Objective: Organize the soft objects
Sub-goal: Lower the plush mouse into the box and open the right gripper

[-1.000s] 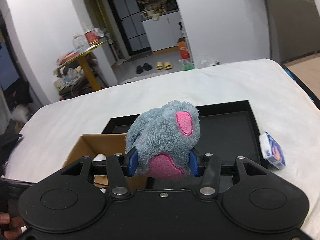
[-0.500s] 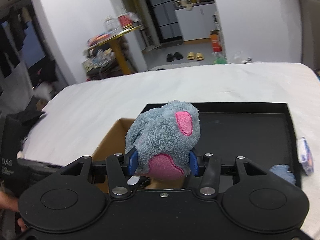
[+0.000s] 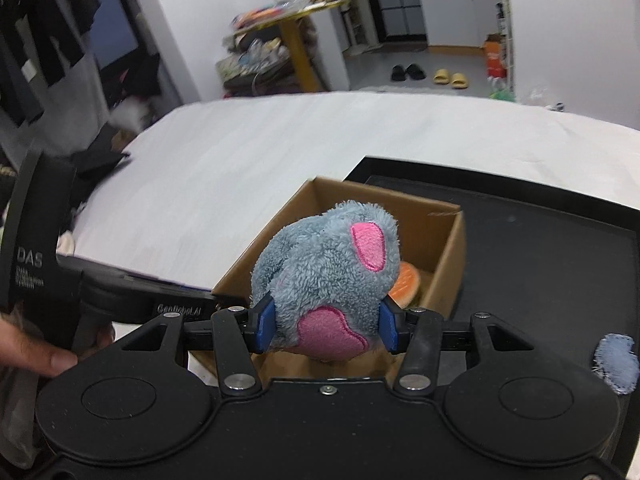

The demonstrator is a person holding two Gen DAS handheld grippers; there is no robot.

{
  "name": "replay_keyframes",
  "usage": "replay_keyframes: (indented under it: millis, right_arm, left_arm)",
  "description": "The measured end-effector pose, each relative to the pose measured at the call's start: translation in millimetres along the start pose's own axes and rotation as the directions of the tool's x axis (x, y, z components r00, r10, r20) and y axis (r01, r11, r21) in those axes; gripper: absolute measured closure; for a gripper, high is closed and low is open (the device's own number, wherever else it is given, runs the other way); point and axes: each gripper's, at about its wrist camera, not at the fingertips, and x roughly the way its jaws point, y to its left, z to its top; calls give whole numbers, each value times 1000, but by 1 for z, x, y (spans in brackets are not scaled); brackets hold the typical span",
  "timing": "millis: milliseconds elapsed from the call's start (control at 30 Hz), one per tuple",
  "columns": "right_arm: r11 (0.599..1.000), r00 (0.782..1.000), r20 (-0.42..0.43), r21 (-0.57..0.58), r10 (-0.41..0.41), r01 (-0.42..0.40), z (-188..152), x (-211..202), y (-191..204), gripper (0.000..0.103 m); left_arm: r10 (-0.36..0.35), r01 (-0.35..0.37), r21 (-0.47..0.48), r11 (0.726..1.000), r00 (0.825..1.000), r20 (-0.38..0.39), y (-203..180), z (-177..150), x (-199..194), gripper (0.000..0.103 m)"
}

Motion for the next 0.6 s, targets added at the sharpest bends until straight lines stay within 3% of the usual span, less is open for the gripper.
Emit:
replay_keyframes:
  millis: [333,600]
  right_arm:
    - [999,991,-134,-40,-10,4,-3,8,18,46]
    - [999,988,-152,-43,-27,20,-5,-1,18,45]
  left_arm:
    - [-34,34,16,999,999,-15,7,5,4,92]
    - [-52,52,4,999,998,-18,11,5,4,92]
